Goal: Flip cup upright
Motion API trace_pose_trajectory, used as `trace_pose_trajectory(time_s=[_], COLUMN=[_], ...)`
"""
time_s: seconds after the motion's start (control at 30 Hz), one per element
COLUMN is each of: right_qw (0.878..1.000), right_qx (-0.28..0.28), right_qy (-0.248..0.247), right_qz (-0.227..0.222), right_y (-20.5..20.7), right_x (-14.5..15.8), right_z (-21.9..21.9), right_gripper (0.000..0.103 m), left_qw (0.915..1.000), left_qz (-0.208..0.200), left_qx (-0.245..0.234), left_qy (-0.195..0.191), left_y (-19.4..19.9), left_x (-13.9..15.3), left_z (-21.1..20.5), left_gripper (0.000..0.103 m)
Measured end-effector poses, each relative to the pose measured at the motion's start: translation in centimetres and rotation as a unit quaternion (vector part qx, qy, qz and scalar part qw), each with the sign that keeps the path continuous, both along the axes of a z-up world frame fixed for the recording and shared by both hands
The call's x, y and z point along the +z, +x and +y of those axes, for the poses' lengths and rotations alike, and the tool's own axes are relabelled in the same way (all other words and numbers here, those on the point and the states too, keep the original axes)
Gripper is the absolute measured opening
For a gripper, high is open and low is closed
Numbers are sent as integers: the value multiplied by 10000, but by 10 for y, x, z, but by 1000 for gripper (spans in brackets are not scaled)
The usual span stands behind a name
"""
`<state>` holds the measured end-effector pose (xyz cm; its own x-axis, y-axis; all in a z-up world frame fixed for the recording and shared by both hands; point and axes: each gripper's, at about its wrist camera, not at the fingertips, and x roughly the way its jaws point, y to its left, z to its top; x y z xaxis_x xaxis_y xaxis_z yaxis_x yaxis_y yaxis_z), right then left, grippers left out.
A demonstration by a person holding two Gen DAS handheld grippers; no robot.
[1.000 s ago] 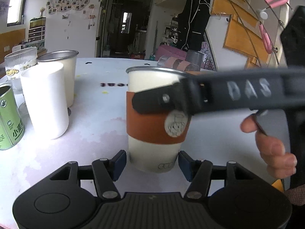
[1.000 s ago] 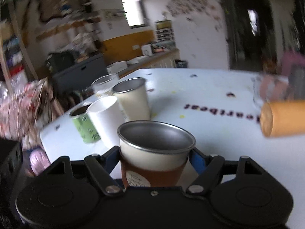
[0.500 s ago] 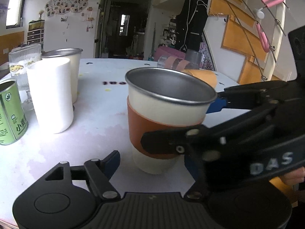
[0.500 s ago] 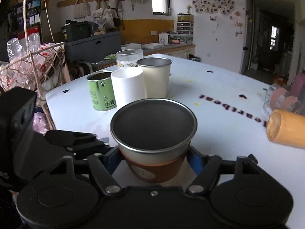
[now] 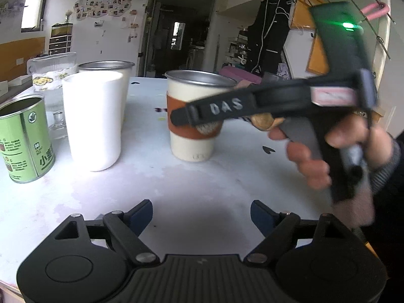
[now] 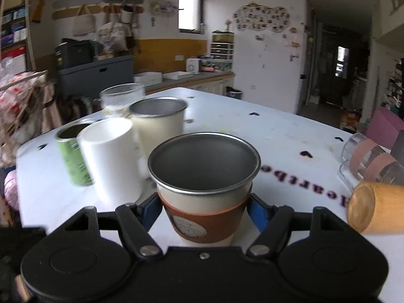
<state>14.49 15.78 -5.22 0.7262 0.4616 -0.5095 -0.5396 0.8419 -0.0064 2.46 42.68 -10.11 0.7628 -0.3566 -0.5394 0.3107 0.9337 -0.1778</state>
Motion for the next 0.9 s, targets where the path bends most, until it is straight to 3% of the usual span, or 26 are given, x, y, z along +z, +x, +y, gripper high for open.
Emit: trace_pose_trajectory(time_s=[0.3, 0.7, 0.77, 0.83, 0.9], right_qw=[9998, 9993, 9989, 9982, 9973], right_qx=[-98, -153, -279, -339, -313], right_qy=[188, 338, 373, 500, 659], right_qz=[-24, -67, 55, -1, -44], right_y=[36, 48, 45, 35, 22], right_x=[-3, -5, 0, 8, 16], right_z=[16, 21, 18, 10, -3], right_gripper=[74, 74, 78, 89, 90], left_qw=[9997, 9993, 9990, 9985, 9979], left_qz=[-174, -316, -373, -437, -515], left_qx=[179, 220, 261, 332, 401], left_qy=[-16, 19, -1, -9, -7], left_y=[-3, -5, -6, -7, -9], left_x=[8, 15, 17, 21, 26], left_z=[12, 10, 12, 14, 16], left_gripper=[89, 90, 93, 94, 94])
